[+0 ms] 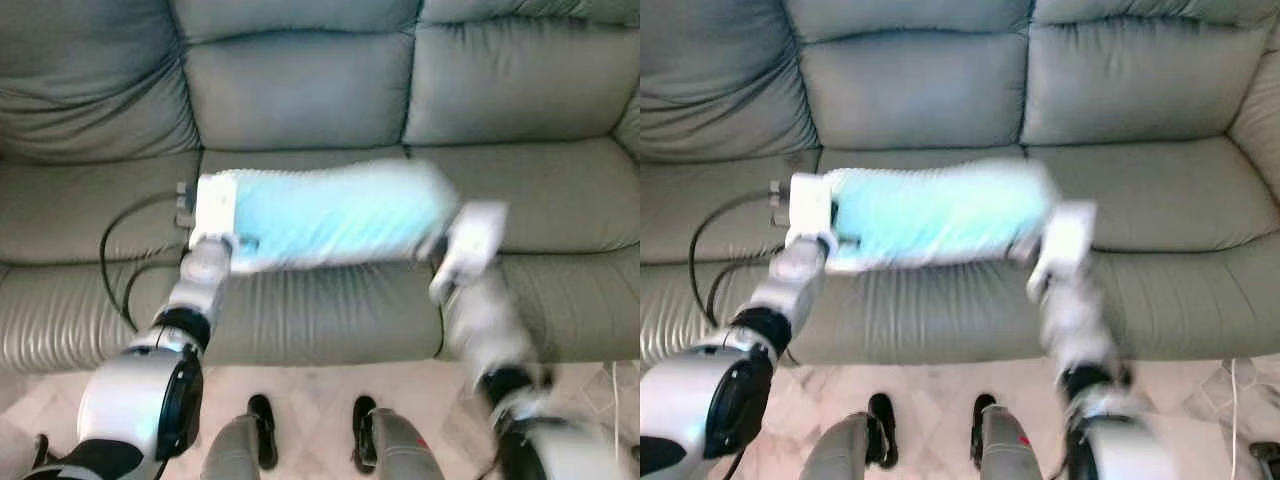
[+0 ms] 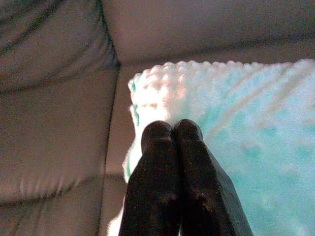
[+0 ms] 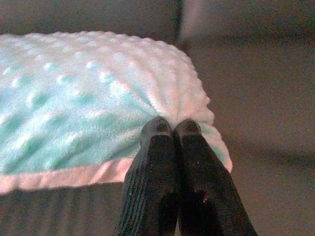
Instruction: Move the pillow to the sofa
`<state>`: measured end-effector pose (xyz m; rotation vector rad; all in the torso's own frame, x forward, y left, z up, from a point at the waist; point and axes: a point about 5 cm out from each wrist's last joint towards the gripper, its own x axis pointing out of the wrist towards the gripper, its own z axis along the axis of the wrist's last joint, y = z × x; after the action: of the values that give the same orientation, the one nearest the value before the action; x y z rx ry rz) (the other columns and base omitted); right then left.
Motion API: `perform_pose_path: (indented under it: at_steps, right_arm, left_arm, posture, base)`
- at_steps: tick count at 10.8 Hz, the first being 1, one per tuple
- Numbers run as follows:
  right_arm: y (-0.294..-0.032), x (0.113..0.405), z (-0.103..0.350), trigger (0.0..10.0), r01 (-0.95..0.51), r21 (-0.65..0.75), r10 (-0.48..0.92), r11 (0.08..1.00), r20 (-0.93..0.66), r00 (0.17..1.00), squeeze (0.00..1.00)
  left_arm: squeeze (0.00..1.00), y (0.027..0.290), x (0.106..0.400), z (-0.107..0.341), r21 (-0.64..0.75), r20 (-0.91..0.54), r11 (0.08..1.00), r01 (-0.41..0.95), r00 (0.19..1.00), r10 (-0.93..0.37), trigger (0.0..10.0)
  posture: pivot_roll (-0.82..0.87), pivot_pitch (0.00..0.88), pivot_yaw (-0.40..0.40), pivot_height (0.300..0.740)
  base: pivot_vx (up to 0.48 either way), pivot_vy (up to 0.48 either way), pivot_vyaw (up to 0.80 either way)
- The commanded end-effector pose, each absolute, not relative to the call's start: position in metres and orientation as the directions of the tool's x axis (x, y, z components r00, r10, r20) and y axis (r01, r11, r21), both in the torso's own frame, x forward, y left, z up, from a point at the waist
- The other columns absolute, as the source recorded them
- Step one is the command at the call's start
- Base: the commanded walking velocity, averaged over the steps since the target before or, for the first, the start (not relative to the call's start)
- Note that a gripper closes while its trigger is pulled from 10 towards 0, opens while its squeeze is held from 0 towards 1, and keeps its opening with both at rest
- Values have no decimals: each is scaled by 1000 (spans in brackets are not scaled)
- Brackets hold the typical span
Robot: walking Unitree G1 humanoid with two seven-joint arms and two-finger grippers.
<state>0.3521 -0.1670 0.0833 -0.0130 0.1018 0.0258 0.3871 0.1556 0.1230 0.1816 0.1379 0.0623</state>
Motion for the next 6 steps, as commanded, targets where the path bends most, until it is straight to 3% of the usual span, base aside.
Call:
perform_pose_path:
  at_steps: [1, 2, 3, 6]
  right_arm:
    - [-163, 347, 76, 10000, -55, -11, 53, 998, -109, 993, 0]
    - [-148, 339, 63, 10000, -113, 49, 119, 992, -134, 984, 90]
    - [-139, 335, 59, 10000, -151, 109, 165, 982, -127, 978, 1000]
    - [-137, 338, 63, 10000, -176, 114, 189, 978, -108, 976, 1000]
  left_arm:
    - [0, 161, 380, 108, 216, -178, 975, -50, 980, 90, 10000]
    - [784, 165, 377, 102, 233, -195, 971, -46, 976, 93, 10000]
    - [1000, 167, 373, 94, 217, -220, 975, -36, 972, 85, 10000]
    - [1000, 168, 362, 76, 243, -274, 970, -20, 957, 89, 10000]
  posture:
    - [-168, 385, 27, 740]
    - [-165, 387, 27, 740]
    - [-167, 387, 27, 740]
    - [-167, 383, 23, 740]
  base:
    - [0, 0, 0]
    - [0, 0, 0]
    - [0, 0, 0]
    - [0, 0, 0]
